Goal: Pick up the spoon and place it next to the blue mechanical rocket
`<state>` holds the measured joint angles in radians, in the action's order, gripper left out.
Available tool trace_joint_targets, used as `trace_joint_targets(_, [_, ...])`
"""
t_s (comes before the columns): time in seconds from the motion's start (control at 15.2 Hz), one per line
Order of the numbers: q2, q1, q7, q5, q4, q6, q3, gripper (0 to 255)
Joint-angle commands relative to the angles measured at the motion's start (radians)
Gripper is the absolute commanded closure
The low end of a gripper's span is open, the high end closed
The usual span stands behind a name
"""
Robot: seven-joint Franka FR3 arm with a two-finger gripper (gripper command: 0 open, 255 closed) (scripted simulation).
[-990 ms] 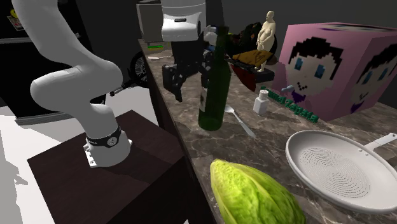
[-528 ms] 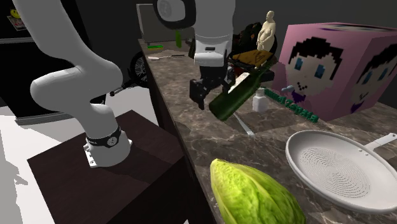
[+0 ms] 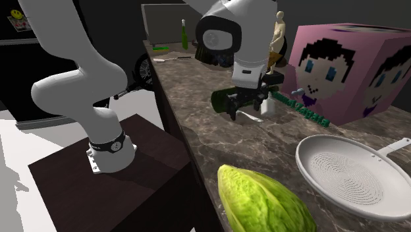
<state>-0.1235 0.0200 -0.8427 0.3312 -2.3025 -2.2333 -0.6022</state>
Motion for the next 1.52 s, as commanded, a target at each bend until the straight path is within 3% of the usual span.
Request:
trace_joint_targets(0.0, [0.066, 0.002, -0.062, -0.03, 0.037, -0.033, -0.018, 0])
trace_joint_targets(0.46, [0.146, -0.011, -0.093, -0.069, 0.002, -0.143, -0.033, 0])
trace_joint_targets(0.99, [0.146, -0.011, -0.092, -0.069, 0.002, -0.143, -0.033, 0])
trace_joint_targets(1.06, [0.146, -0.011, -0.092, -0.069, 0.002, -0.143, -0.033, 255])
trace_joint_targets(1.45, [0.148, -0.011, -0.092, -0.07, 0.001, -0.145, -0.032, 255])
